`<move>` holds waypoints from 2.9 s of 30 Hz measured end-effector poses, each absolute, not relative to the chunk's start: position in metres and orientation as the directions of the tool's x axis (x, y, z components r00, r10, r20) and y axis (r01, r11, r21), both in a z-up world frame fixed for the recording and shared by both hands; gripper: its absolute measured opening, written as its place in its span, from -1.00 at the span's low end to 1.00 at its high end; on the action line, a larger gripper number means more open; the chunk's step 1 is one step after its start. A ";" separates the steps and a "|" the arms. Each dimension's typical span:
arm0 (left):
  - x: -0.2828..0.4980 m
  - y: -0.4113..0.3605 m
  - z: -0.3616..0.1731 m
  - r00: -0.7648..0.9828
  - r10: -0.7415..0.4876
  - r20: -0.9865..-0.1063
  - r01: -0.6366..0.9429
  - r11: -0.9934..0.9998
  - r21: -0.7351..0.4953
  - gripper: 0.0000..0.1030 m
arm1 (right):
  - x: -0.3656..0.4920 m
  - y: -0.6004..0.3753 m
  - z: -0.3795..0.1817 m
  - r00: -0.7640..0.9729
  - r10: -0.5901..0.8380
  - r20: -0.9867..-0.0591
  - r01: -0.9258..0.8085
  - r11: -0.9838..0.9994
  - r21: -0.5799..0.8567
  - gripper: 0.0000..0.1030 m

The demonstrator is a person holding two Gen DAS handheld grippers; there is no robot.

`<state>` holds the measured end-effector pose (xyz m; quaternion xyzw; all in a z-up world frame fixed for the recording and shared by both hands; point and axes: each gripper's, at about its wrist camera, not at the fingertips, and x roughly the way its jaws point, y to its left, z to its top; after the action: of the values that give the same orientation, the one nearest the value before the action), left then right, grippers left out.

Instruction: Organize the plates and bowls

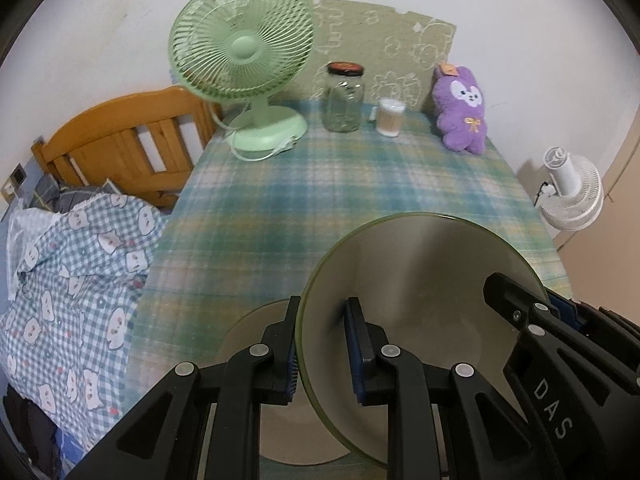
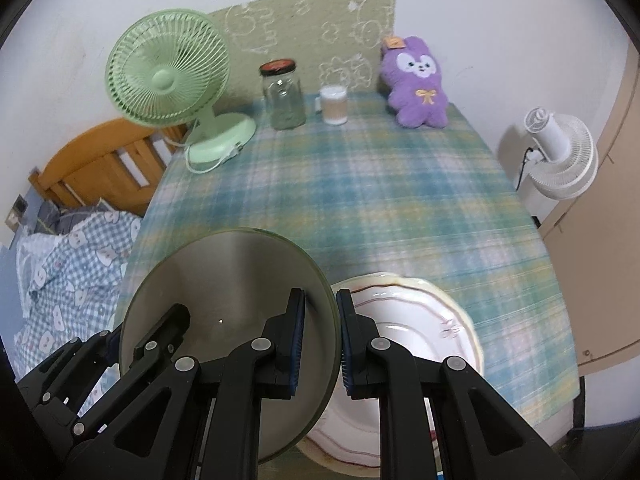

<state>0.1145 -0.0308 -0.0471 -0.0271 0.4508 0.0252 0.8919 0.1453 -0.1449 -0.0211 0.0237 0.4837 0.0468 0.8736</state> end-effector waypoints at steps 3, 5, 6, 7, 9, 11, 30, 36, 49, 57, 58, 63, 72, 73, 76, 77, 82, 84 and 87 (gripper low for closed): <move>0.114 -0.021 -0.054 0.581 0.032 -0.813 -0.083 0.996 -0.020 -0.65 | 0.148 -0.131 -0.029 0.511 0.108 -0.853 -0.072 0.994 0.083 -0.63; 0.114 -0.015 -0.057 0.578 0.043 -0.815 -0.091 0.996 -0.013 -0.65 | 0.149 -0.124 -0.034 0.506 0.106 -0.856 -0.082 0.994 0.074 -0.63; 0.114 -0.013 -0.058 0.578 0.048 -0.815 -0.097 0.995 -0.011 -0.65 | 0.149 -0.121 -0.034 0.507 0.104 -0.856 -0.087 0.994 0.070 -0.63; 0.114 -0.010 -0.059 0.575 0.052 -0.817 -0.106 0.994 -0.012 -0.65 | 0.149 -0.117 -0.035 0.508 0.104 -0.855 -0.094 0.993 0.065 -0.63; 0.115 -0.003 -0.061 0.569 0.055 -0.820 -0.120 0.993 -0.017 -0.65 | 0.151 -0.111 -0.036 0.506 0.107 -0.856 -0.104 0.993 0.062 -0.63; 0.116 0.002 -0.063 0.562 0.058 -0.825 -0.131 0.991 -0.019 -0.65 | 0.154 -0.106 -0.038 0.498 0.112 -0.860 -0.111 0.992 0.065 -0.63; 0.123 0.026 -0.090 0.500 0.081 -0.862 -0.167 0.986 -0.004 -0.61 | 0.165 -0.075 -0.071 0.431 0.099 -0.897 -0.149 0.988 0.037 -0.63; 0.121 0.029 -0.101 0.471 0.078 -0.878 -0.167 0.986 -0.002 -0.61 | 0.165 -0.071 -0.082 0.398 0.095 -0.912 -0.148 0.988 0.038 -0.63; 0.117 0.028 -0.102 0.471 0.064 -0.880 -0.168 0.986 -0.019 -0.51 | 0.158 -0.069 -0.084 0.395 0.105 -0.913 -0.172 0.984 0.038 -0.54; 0.119 0.029 -0.103 0.481 0.042 -0.876 -0.140 0.990 -0.029 -0.16 | 0.162 -0.072 -0.084 0.386 0.125 -0.914 -0.190 0.980 0.054 -0.10; 0.120 0.029 -0.103 0.483 0.039 -0.875 -0.133 0.991 -0.030 -0.08 | 0.163 -0.072 -0.085 0.384 0.132 -0.914 -0.186 0.980 0.063 0.04; 0.123 0.030 -0.107 0.492 0.019 -0.871 -0.096 0.995 -0.032 0.17 | 0.167 -0.074 -0.092 0.376 0.145 -0.915 -0.176 0.981 0.084 0.06; 0.127 0.030 -0.123 0.460 -0.022 -0.888 -0.052 0.997 -0.051 0.23 | 0.171 -0.074 -0.116 0.305 0.184 -0.935 -0.156 0.978 0.142 0.06; 0.126 0.029 -0.123 0.461 -0.019 -0.887 -0.048 0.998 -0.046 0.23 | 0.171 -0.074 -0.117 0.303 0.188 -0.934 -0.155 0.977 0.147 0.06; 0.128 0.025 -0.124 0.456 -0.031 -0.889 -0.030 0.998 -0.050 0.22 | 0.171 -0.075 -0.120 0.298 0.192 -0.935 -0.151 0.977 0.152 0.05; 0.127 0.024 -0.124 0.458 -0.028 -0.888 -0.029 0.999 -0.046 0.22 | 0.171 -0.076 -0.121 0.297 0.195 -0.935 -0.145 0.977 0.157 0.05; 0.127 0.023 -0.125 0.448 -0.041 -0.893 -0.034 0.997 -0.063 0.19 | 0.167 -0.078 -0.121 0.313 0.199 -0.929 -0.112 0.979 0.171 0.03; 0.126 0.020 -0.125 0.449 -0.050 -0.892 -0.019 0.998 -0.066 0.07 | 0.167 -0.077 -0.122 0.315 0.194 -0.929 -0.115 0.979 0.166 -0.04; 0.126 0.020 -0.125 0.452 -0.058 -0.890 -0.018 0.997 -0.074 0.05 | 0.168 -0.080 -0.126 0.288 0.245 -0.926 -0.092 0.969 0.228 -0.10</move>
<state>0.1258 0.0204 -0.1248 -0.0362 0.5232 -0.0116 0.8513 0.1685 -0.0799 -0.1255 0.0653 0.5874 0.1054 0.7997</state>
